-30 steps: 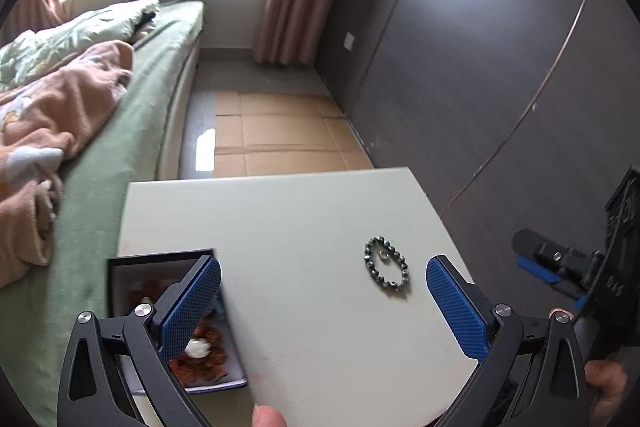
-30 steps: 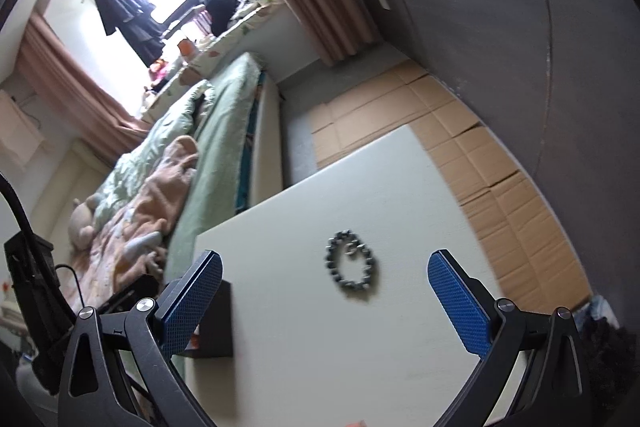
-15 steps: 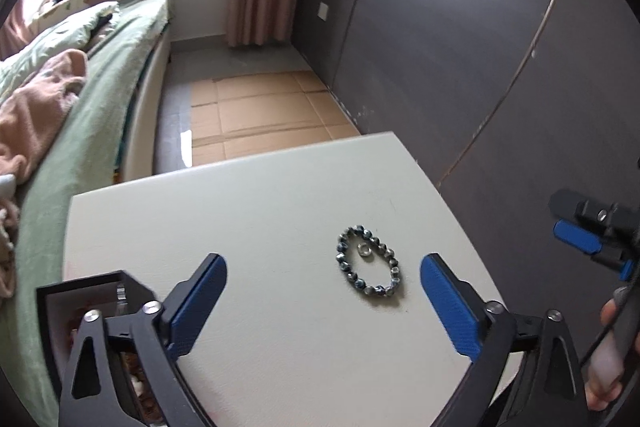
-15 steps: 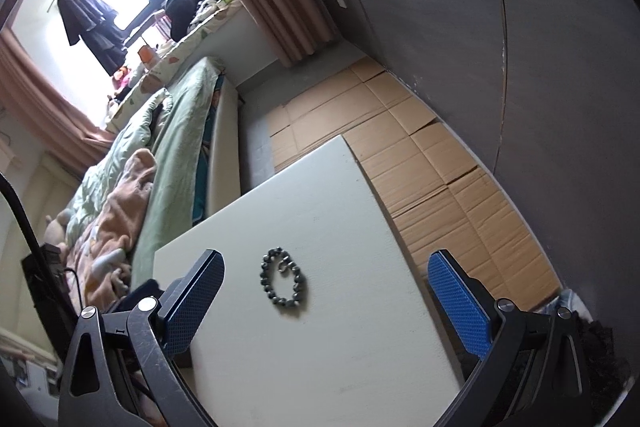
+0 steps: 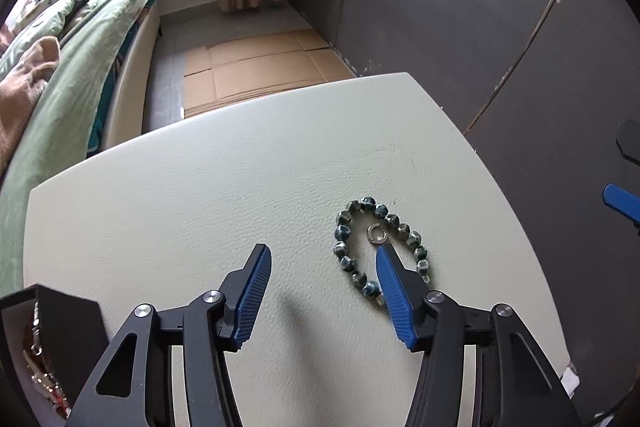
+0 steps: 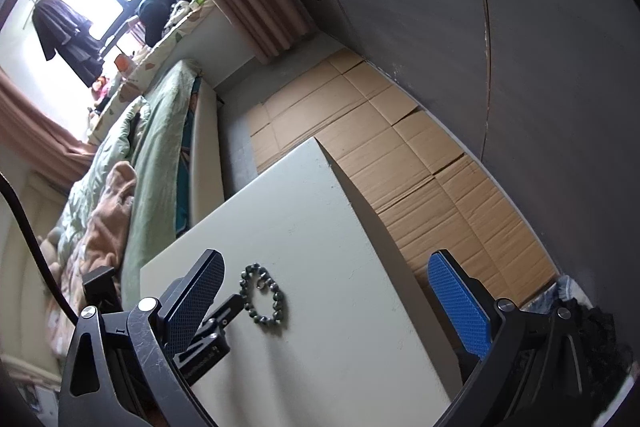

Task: Organize jewelry
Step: 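Reach to the dark bead bracelet and grasp it with the left gripper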

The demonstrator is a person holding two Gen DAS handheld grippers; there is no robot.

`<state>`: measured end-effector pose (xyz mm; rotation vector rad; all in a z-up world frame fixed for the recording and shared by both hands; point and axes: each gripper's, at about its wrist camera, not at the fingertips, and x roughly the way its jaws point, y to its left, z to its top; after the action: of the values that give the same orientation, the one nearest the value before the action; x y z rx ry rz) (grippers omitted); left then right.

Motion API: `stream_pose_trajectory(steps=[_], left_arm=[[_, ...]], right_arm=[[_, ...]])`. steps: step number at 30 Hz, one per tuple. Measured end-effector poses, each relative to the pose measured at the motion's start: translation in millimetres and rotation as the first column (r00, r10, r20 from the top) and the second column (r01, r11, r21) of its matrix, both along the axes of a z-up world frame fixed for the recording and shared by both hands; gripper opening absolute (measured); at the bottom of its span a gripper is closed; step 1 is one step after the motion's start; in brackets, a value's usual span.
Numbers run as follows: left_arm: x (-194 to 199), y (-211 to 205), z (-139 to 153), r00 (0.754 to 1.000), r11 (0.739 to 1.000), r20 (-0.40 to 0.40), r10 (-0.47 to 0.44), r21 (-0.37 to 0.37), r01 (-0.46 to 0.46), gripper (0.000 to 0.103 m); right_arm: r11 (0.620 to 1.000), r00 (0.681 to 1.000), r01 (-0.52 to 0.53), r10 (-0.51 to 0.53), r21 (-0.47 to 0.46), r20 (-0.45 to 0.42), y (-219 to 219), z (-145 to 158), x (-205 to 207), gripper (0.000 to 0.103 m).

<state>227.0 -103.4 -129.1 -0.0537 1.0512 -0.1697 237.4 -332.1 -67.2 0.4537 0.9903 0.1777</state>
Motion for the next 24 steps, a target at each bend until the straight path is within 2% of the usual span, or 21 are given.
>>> stream_pose_trajectory(steps=[3, 6, 7, 11, 15, 24], left_arm=[[2, -8, -7, 0.999, 0.999, -0.019, -0.028, 0.020, 0.028, 0.037], [1, -16, -10, 0.999, 0.995, 0.002, -0.054, 0.085, 0.054, 0.023], [1, -17, -10, 0.998, 0.993, 0.004, -0.060, 0.100, 0.059, 0.011], [2, -6, -7, 0.998, 0.997, -0.002, -0.060, 0.043, 0.060, 0.010], [0, 5, 9, 0.998, 0.999, 0.040, -0.052, -0.008, 0.052, 0.010], [-6, 25, 39, 0.997, 0.988, 0.072, -0.027, -0.149, 0.037, 0.009]], right_arm=[[1.000, 1.000, -0.013, 0.013, -0.016, -0.022, 7, -4, 5, 0.103], [0.998, 0.999, -0.030, 0.028, -0.047, -0.034, 14, -7, 9, 0.103], [0.998, 0.999, -0.040, 0.038, -0.051, -0.037, 17, -8, 10, 0.103], [0.994, 0.996, -0.077, 0.073, -0.083, -0.042, 28, -9, 12, 0.103], [0.986, 0.992, -0.124, 0.120, -0.109, -0.045, 39, -10, 13, 0.103], [0.968, 0.979, -0.199, 0.190, -0.154, -0.069, 60, -19, 18, 0.103]])
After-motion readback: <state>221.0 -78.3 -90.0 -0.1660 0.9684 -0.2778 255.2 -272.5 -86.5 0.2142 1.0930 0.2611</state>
